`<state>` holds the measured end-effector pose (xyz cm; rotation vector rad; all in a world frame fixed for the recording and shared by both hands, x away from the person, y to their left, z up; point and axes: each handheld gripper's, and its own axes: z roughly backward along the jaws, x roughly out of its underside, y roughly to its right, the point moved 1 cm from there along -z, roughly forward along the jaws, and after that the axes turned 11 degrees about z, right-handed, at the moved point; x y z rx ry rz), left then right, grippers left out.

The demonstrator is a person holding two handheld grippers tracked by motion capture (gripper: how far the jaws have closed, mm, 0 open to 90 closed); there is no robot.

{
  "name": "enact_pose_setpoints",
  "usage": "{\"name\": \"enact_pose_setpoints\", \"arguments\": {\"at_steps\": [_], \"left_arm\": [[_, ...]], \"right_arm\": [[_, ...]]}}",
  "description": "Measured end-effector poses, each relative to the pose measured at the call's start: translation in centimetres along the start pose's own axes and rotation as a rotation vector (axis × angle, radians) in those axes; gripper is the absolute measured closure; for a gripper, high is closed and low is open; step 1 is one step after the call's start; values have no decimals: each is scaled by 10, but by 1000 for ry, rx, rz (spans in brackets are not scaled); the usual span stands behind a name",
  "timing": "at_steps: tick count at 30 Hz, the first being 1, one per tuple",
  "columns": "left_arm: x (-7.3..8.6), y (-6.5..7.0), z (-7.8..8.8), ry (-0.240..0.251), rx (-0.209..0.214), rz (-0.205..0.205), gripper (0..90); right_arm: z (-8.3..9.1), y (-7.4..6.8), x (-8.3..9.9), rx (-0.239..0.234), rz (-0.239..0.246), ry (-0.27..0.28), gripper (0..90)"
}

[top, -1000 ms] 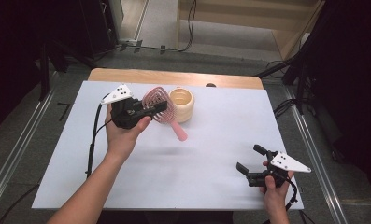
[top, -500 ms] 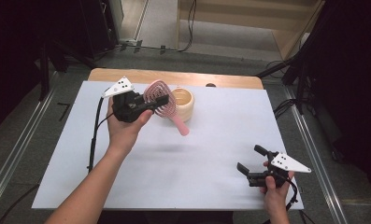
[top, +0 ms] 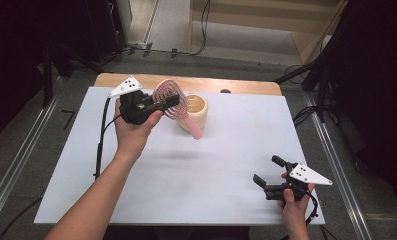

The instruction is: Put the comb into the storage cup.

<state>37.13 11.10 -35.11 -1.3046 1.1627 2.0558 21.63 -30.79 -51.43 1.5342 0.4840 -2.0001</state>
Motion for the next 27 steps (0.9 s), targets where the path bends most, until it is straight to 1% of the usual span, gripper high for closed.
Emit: {"name": "enact_pose_setpoints", "arguments": {"at_steps": [8,15,21,23,27], "left_arm": [[-6,-2,-4,6,-5,-5,648],[-11,-5,-8,6,-2,3,648],[-16,-7,-8,18,-4,7,648],[-17,-7,-8,18,-8,5,648],[-20,-9,-10,26,-9,7,648]], "right_arm": [[0,0,0,-3,0,1,0],[0,-1,0,-3,-6,0,0],[-1,-1,1,-1,3,-2,0],[-1,-1,1,7,6,-1,0],[-1,-2,1,5,7,-2,0]]}}
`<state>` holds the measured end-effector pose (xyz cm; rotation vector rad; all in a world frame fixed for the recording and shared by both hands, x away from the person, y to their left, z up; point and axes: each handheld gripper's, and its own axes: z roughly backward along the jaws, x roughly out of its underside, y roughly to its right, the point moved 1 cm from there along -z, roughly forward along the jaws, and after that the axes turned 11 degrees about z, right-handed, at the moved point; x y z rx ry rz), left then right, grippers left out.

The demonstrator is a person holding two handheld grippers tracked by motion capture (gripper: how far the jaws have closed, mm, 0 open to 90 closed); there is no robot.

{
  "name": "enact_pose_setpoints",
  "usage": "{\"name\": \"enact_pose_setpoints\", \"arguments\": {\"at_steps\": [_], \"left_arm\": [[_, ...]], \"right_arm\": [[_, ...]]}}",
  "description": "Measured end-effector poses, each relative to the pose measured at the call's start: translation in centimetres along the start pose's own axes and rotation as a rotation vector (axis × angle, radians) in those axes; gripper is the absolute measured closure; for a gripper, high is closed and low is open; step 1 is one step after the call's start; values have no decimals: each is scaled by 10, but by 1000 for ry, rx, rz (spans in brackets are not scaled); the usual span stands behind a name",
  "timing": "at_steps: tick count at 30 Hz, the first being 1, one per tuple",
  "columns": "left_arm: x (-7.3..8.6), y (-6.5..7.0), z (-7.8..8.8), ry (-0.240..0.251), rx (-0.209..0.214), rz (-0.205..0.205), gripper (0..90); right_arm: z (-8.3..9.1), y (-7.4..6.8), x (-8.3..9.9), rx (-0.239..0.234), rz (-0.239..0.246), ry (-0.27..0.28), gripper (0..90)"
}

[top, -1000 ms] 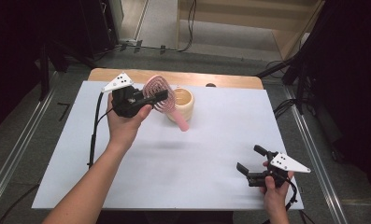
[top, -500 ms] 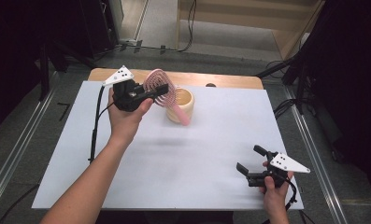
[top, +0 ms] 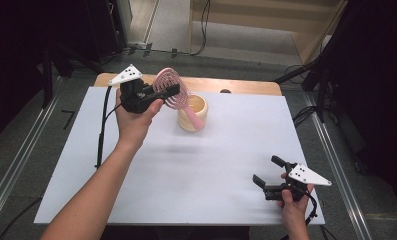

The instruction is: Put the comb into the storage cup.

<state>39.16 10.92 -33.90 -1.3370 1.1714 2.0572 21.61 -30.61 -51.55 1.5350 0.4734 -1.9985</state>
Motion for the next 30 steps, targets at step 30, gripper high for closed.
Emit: {"name": "enact_pose_setpoints", "arguments": {"at_steps": [30], "left_arm": [[-16,-22,-9,81,-58,20,648]], "right_arm": [[1,1,1,-12,-4,5,0]]}}
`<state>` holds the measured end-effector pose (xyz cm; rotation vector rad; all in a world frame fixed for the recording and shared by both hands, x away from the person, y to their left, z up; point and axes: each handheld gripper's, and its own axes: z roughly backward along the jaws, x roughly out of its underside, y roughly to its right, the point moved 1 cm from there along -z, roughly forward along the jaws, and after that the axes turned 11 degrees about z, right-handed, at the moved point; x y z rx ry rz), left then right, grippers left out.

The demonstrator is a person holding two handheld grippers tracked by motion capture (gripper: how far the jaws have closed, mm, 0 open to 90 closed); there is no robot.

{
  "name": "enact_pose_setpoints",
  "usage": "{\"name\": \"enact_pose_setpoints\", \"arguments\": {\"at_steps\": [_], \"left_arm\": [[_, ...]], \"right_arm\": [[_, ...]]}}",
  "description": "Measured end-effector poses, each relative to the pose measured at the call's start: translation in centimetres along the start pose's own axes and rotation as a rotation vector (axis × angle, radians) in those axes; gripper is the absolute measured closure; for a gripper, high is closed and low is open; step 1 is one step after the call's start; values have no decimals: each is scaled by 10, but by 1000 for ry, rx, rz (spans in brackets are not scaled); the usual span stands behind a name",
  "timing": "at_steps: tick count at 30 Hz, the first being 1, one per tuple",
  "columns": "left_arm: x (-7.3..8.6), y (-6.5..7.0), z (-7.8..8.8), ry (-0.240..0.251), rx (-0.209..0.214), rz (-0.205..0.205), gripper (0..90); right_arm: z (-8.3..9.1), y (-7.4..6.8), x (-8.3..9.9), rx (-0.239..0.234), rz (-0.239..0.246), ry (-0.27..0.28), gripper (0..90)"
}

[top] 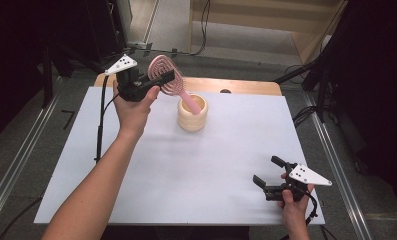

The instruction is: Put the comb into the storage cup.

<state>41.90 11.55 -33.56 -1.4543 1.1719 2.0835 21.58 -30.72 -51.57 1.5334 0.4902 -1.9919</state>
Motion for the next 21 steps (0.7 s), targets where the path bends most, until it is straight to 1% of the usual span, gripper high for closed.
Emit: {"name": "enact_pose_setpoints", "arguments": {"at_steps": [2,10,14,16,17,21], "left_arm": [[0,-1,-1,2,-6,-4,648],[0,-10,-6,23,-28,11,648],[-1,-13,-8,34,-39,7,647],[0,-14,-9,33,-51,4,647],[0,-14,-10,36,-50,7,648],[3,-16,-15,28,-67,1,647]], "right_arm": [[0,0,0,-1,0,1,0],[0,0,0,-2,-6,3,0],[0,0,0,-2,-6,3,0],[0,0,0,-1,-4,3,0],[0,0,0,-2,-4,3,0],[0,1,0,-2,-5,4,0]]}}
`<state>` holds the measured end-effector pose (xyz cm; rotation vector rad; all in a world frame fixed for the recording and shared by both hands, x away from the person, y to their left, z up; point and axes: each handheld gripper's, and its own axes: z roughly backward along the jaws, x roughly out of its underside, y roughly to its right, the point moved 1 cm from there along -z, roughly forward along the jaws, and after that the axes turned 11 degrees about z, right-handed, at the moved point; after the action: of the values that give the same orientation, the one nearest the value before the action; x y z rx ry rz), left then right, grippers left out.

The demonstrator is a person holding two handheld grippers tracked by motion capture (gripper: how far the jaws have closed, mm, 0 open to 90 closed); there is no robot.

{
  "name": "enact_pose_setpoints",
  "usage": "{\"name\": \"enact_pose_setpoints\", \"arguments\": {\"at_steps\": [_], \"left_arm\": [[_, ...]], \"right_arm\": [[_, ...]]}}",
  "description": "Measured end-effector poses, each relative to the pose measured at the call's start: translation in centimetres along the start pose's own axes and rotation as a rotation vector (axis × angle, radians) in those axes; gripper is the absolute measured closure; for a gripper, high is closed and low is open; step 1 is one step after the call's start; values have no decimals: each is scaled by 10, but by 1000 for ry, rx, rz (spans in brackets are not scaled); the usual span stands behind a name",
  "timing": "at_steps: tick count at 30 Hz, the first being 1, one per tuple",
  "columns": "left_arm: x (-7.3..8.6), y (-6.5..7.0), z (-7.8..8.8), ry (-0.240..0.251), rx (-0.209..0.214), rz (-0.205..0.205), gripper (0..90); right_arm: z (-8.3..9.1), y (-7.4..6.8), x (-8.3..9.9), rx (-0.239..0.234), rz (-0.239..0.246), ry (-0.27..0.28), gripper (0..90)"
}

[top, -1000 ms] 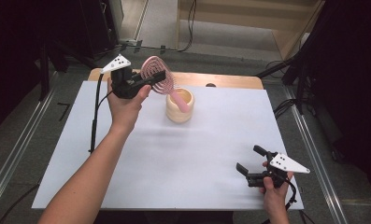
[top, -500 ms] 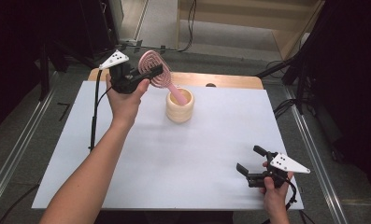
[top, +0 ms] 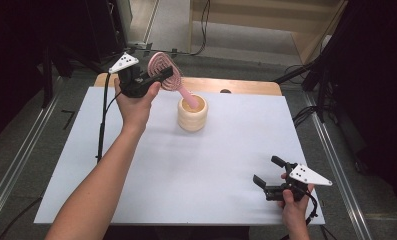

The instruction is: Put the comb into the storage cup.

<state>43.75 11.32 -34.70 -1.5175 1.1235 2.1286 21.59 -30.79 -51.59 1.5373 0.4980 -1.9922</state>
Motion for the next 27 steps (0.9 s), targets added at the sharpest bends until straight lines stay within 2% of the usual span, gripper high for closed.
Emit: {"name": "enact_pose_setpoints", "arguments": {"at_steps": [4,11,22,27], "left_arm": [[4,0,-6,-4,-24,-6,647],[9,0,-14,-16,-24,-16,647],[18,-1,-22,-43,-48,-40,647],[23,-5,-25,-53,-59,-36,646]], "right_arm": [[0,0,0,-1,-3,-1,0],[1,1,1,-3,-4,3,0],[0,1,1,-5,-9,4,0],[0,2,1,-4,-8,5,0]]}}
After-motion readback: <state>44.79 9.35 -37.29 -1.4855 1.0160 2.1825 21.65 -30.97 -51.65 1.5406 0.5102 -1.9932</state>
